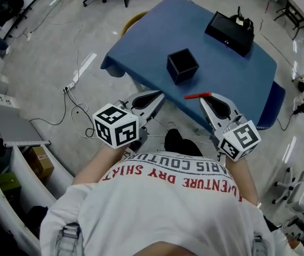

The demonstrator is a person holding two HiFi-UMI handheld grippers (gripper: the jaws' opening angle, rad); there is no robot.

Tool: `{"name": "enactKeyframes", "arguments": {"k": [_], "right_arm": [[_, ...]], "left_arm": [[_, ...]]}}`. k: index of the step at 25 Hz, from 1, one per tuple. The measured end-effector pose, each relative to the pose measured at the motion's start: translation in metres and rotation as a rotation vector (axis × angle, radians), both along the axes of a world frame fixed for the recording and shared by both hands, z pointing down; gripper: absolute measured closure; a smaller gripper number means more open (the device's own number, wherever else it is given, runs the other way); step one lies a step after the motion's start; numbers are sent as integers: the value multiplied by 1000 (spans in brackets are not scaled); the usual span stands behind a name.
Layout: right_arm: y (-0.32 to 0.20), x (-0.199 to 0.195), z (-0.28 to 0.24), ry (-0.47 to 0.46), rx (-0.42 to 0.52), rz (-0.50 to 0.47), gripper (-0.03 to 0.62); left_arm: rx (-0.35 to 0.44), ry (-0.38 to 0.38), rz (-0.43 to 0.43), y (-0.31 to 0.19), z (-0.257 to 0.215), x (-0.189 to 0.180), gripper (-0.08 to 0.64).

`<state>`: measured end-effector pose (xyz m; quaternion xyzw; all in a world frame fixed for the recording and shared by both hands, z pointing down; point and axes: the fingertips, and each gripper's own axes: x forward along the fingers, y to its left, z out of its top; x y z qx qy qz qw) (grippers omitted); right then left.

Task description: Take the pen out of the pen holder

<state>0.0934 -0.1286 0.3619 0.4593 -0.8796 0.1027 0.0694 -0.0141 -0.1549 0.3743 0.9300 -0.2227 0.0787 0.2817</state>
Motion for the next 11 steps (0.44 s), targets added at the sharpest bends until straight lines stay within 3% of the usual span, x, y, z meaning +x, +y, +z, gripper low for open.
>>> {"name": "enactKeyframes", "arguments": {"k": [11], "right_arm": [[-7, 16, -1, -20, -4, 18, 538]], "left_arm": [[-11, -7, 3, -8, 1, 14, 528]]}}
